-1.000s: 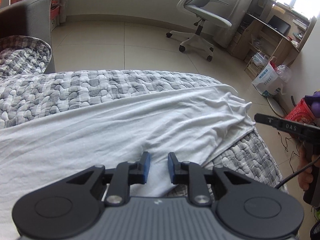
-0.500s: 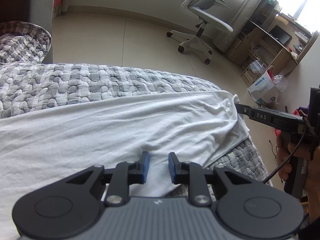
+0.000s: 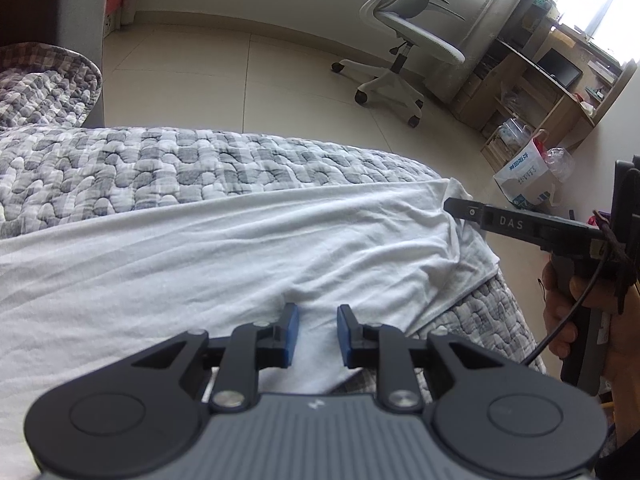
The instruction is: Fold clothes
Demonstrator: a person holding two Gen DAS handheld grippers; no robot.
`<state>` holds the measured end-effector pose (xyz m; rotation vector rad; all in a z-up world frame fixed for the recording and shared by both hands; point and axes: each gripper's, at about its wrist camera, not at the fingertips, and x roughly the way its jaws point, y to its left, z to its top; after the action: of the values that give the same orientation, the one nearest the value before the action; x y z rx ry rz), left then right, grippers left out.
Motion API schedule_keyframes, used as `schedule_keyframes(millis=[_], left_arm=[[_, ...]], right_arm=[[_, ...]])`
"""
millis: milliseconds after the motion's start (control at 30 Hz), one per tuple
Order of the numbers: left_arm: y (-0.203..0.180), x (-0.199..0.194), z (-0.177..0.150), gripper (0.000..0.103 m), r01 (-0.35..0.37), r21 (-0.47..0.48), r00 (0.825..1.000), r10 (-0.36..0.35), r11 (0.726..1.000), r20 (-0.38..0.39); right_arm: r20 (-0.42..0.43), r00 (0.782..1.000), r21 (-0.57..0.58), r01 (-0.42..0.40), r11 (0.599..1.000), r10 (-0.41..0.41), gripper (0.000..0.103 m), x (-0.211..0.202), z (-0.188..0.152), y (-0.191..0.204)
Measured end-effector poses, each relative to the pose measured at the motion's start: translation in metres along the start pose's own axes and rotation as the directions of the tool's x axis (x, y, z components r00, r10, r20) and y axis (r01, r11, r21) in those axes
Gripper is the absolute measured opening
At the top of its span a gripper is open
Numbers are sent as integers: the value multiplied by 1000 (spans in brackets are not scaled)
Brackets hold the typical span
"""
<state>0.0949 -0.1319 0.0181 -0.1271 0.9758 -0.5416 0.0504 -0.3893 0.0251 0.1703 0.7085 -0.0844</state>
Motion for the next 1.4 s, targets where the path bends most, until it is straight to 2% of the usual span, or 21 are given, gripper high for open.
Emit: schedule_keyframes(millis=[33,67,133,300,400,533,600,700,800,967,1133,1200,1300,1400], left_arm=[[0,0,0,22,1,-2,1000,-1,1000,0],[0,0,0,22,2,-3,1000,-2,1000,-1],[1,0,0,22,3,-3,1000,-3,1000,0],[1,1,1,22,5,-6,1000,-5,1000,0],[2,1,0,22,6,-6,1000,-6,1000,1],[2,1,1,22,7,-3,1000,-7,1000,2],[3,1,1,22,9,-6,1000,-9,1000,1],[3,2,1,22,10,-4,1000,-10,1000,1],[3,2,1,22,12,-1,1000,-12,1000,2],[4,1,1,23,26,1,1000,-26,1000,-3],[5,1,1,25,32,1,999,-32,999,-7],[4,1,1,29,35,8,999,-35,999,-8],[3,0,2,32,37,10,999,-37,999,-12],[4,1,2,34,41,1,999,-41,999,-14]], right_arm=[[1,1000,26,-21,999,20,23,-1,0,-2],[-3,1000,46,-24,999,25,5,-1,-1,-5],[4,1000,70,-6,998,6,2,-4,-1,-9],[68,998,166,-17,986,5,1,-29,-5,-17],[71,997,200,-3,980,-12,0,-37,-10,-18],[81,995,306,28,952,-56,0,-54,-19,-28],[72,994,342,50,938,-79,0,-55,-25,-34],[24,997,388,57,920,-72,0,-44,-33,-42],[4,997,395,66,916,-73,0,-37,-36,-42],[83,995,439,14,898,-56,0,-57,-30,-47],[39,998,474,19,880,-42,0,-46,-33,-53],[23,999,501,24,865,-40,0,-49,-37,-55],[43,998,500,13,866,-39,0,-60,-39,-54],[-27,998,476,62,878,-55,0,-48,-43,-54]])
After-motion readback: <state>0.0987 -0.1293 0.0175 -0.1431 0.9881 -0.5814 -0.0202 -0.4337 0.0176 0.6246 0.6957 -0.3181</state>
